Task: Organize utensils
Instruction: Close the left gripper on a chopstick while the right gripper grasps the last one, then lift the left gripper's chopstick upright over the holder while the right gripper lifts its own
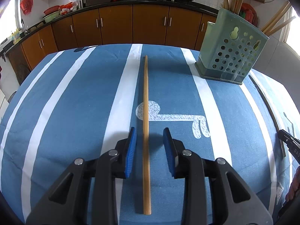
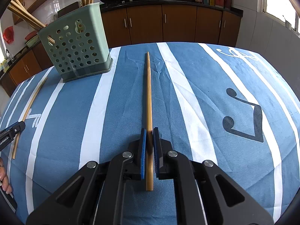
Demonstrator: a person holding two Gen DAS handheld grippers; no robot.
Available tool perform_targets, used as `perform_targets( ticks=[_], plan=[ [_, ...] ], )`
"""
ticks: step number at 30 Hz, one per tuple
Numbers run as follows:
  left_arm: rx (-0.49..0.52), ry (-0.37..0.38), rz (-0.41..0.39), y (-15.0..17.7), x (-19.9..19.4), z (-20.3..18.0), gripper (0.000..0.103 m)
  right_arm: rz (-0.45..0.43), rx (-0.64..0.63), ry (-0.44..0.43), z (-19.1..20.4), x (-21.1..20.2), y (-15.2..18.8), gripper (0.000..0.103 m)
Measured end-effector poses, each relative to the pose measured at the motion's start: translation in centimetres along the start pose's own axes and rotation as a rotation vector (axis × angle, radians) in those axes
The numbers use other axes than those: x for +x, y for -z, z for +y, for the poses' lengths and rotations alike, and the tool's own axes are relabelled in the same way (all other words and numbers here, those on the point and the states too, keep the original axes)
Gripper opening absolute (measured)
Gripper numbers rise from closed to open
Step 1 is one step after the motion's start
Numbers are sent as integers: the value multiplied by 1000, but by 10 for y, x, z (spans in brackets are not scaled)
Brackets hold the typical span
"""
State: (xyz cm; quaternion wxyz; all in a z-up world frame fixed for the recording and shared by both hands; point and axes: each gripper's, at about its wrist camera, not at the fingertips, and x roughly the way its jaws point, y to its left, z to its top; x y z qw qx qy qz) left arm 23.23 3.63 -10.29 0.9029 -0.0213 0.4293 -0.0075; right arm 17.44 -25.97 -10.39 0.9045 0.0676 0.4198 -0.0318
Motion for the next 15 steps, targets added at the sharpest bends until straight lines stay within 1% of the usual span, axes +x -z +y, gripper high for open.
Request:
perform_targets(
  ticks=[6,9,11,15],
  plan=[
    [-16,3,-3,2,-3,4,31,0,-3,3,1,-1,1,9],
    [-27,10,3,8,-9,8,31,1,-6,4,1,-2,3,9],
    [-21,8,2,12,-12,8,31,1,-8,3,2,-4,5,9],
    [12,-5,2,19,-16,2,28,2,-5,-6,2,-6,8,9]
  ],
)
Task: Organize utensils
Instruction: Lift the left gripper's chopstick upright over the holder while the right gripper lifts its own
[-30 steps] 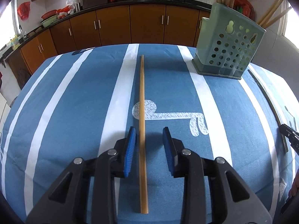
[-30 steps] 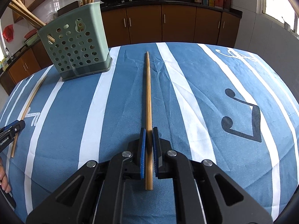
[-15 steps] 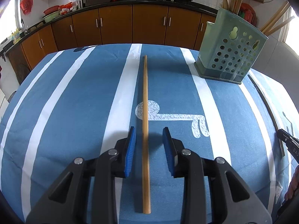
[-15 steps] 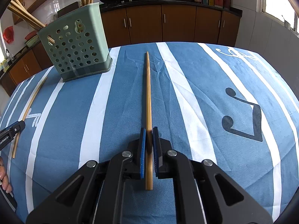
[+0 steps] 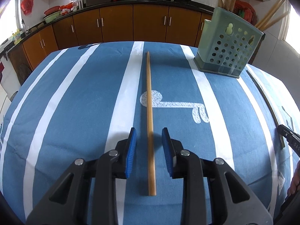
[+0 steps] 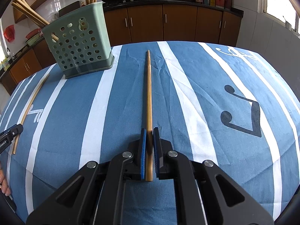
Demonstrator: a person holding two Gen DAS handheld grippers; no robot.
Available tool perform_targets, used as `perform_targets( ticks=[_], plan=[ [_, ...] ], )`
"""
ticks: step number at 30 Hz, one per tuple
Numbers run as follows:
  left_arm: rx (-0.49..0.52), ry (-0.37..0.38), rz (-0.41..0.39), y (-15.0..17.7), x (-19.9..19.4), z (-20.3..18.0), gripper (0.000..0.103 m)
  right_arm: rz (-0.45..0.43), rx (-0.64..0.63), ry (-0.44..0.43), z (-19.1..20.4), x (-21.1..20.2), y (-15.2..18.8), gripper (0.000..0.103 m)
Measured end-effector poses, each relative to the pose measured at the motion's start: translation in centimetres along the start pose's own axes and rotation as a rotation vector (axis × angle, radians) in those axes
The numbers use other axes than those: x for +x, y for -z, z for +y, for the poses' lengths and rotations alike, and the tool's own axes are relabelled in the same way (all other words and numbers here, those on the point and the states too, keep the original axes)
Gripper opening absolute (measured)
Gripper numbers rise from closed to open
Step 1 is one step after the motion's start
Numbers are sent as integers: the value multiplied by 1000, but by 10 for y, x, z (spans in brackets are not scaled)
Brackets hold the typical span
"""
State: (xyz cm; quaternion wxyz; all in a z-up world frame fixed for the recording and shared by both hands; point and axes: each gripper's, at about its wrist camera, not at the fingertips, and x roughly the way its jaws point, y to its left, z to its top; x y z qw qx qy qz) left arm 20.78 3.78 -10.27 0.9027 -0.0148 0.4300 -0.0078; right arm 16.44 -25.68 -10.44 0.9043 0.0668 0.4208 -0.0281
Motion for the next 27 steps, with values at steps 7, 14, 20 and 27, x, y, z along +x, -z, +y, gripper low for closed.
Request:
perform_targets(
  ticks=[7,14,20,27],
  plan=[
    [-15,15,5,7,-5,9,8,-2,16,-30,-5,-5,5,8],
    [-16,28,-65,-6,-37,15,8,-107,50,-46,-19,-38,-3,8],
    [-11,42,-179,-28,-76,14,8,-221,78,-48,-30,-71,-23,8],
    [-32,73,-295,-48,-116,14,8,-331,100,-57,-37,-101,-42,8]
  ],
)
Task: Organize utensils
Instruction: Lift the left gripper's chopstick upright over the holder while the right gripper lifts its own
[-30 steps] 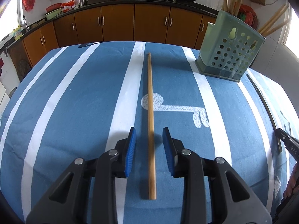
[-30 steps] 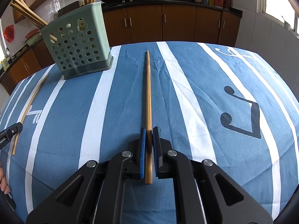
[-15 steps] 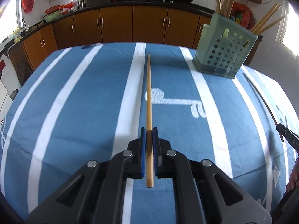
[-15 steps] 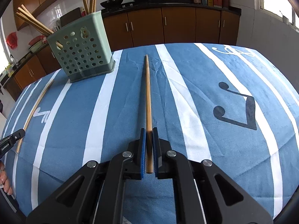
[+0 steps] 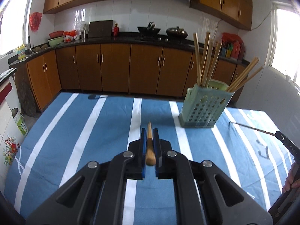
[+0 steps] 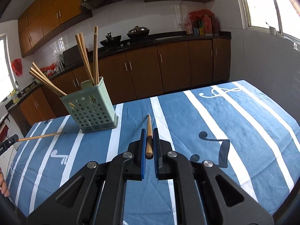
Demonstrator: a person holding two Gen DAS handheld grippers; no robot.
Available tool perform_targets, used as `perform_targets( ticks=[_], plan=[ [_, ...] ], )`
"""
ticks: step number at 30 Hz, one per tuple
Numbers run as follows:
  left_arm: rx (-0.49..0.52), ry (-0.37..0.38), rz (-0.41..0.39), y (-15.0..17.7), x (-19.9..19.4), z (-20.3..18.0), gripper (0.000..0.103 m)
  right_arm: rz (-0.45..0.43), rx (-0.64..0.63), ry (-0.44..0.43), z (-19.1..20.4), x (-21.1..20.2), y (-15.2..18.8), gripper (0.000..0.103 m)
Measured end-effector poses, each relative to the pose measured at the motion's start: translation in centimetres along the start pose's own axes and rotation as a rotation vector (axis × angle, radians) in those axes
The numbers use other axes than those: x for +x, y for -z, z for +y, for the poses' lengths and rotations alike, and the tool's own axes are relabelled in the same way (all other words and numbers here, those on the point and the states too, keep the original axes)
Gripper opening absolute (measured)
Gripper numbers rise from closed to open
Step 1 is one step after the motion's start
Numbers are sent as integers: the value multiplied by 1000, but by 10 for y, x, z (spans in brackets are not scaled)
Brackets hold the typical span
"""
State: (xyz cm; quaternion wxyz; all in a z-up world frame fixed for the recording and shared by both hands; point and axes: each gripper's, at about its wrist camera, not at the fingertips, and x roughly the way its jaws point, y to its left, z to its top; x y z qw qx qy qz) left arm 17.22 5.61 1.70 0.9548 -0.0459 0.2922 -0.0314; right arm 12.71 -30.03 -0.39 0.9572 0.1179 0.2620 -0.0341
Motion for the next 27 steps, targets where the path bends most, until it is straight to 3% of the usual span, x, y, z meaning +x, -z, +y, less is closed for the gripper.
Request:
perform_targets(
  ticks=[15,27],
  plan=[
    [12,45,-85,-32,-22,-9,8,-98,-32,-27,14,-17,-35,8],
    [94,154,-164,-80,-47,-51,8,-211,-66,-186,50,-46,-101,7]
  ],
)
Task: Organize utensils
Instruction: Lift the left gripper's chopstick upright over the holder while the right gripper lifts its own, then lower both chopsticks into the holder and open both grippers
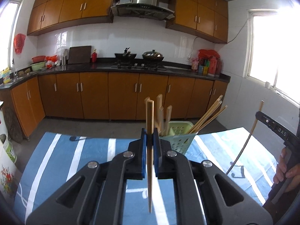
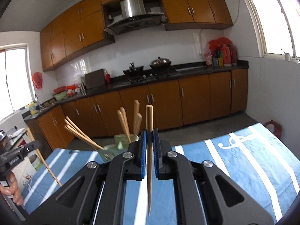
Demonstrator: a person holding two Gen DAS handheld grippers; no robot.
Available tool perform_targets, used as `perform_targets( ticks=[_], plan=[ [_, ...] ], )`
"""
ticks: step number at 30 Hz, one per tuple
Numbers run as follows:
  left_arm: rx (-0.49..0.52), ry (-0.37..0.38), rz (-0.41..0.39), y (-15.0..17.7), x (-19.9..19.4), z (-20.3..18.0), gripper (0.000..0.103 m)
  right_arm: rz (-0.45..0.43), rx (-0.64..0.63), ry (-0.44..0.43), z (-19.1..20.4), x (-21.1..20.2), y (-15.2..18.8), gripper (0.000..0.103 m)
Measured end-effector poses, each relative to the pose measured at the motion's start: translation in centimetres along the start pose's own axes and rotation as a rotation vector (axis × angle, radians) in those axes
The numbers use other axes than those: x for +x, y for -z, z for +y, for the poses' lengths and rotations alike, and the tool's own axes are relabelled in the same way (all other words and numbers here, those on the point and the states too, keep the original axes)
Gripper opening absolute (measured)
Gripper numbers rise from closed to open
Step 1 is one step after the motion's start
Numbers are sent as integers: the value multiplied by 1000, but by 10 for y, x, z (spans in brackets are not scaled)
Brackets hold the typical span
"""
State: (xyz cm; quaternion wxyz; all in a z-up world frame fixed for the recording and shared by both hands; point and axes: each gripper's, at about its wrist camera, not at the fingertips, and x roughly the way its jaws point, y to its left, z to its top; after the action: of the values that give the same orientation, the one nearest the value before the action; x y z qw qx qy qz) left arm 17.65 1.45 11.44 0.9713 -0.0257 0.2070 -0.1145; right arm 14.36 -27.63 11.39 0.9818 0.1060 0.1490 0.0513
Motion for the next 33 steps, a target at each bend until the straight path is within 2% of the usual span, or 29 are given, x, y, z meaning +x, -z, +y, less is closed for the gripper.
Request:
perform_targets(
  ticks=[6,9,15,21,29,33],
  plan=[
    [38,31,-107,-47,2,-35,8,-126,-31,-70,32,-1,-40,7],
    [22,28,-167,-72,10,-48,8,-200,-28,-81,42,8,-59,7],
    [-67,-12,-268,-110,40,-54,8,-326,-22,-30,50,40,-78,7],
    [-113,-60,-343,-117,72,-47,8,-306,7,20,41,88,-63,7],
    [-162,-63,-284,-95,113,-27,8,-232,32,31,34,119,-34,7],
    [-154,-67,-236,-83,127,-25,8,-187,19,27,37,128,-25,7]
  ],
)
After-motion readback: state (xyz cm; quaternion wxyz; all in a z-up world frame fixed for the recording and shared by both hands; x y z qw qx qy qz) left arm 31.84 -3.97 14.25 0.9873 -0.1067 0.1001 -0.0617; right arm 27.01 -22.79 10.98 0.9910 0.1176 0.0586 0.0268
